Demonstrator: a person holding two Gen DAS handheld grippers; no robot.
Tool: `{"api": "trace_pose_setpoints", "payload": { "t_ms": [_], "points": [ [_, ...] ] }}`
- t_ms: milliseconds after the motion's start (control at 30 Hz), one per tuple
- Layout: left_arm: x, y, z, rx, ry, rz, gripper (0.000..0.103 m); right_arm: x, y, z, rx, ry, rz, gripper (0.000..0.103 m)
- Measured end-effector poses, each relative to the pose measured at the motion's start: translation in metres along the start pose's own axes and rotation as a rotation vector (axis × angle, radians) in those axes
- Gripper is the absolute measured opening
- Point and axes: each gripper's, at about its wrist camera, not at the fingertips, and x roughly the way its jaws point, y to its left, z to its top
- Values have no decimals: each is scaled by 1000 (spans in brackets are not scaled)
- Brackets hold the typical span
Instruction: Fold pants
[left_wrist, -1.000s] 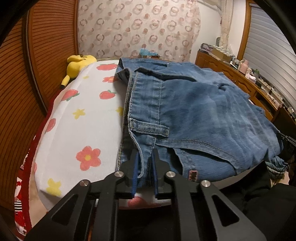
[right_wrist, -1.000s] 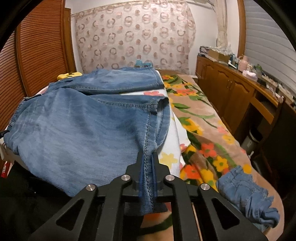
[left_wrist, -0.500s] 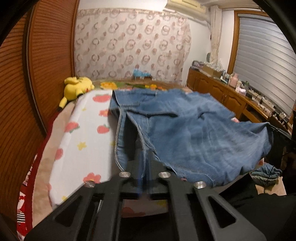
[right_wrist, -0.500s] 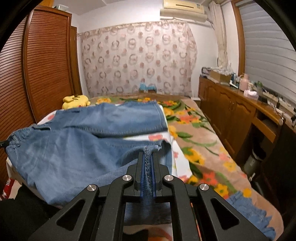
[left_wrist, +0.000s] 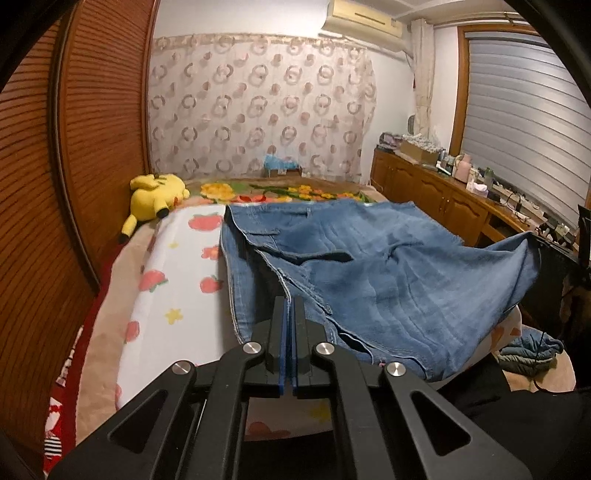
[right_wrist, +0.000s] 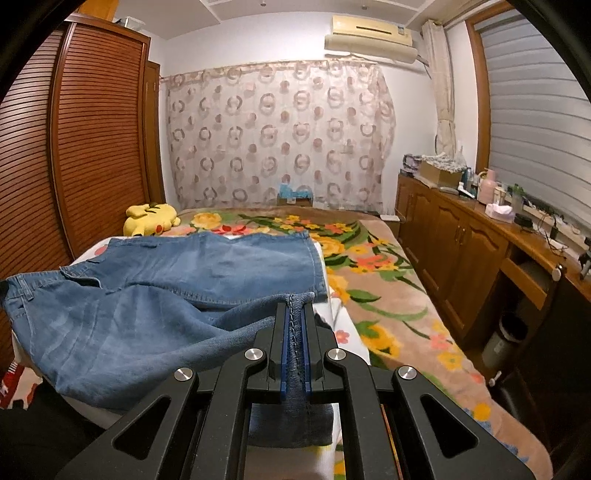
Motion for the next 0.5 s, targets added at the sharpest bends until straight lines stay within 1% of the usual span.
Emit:
{"api": "trace_pose_setpoints", "payload": {
  "t_ms": [167, 333, 433, 500],
  "points": [
    [-16, -1, 9, 11, -44, 12, 2, -7, -1, 12, -17, -37, -8, 5],
    [-32, 8, 23, 3, -89, 24, 2, -16, 3, 21, -49, -88, -14, 5],
    [-31, 12, 32, 4, -101, 34, 2, -11, 4, 20, -54, -99, -11, 5],
    [-23, 15, 37, 9, -98, 38, 2, 0, 5, 20, -65, -95, -15, 5]
  ]
}}
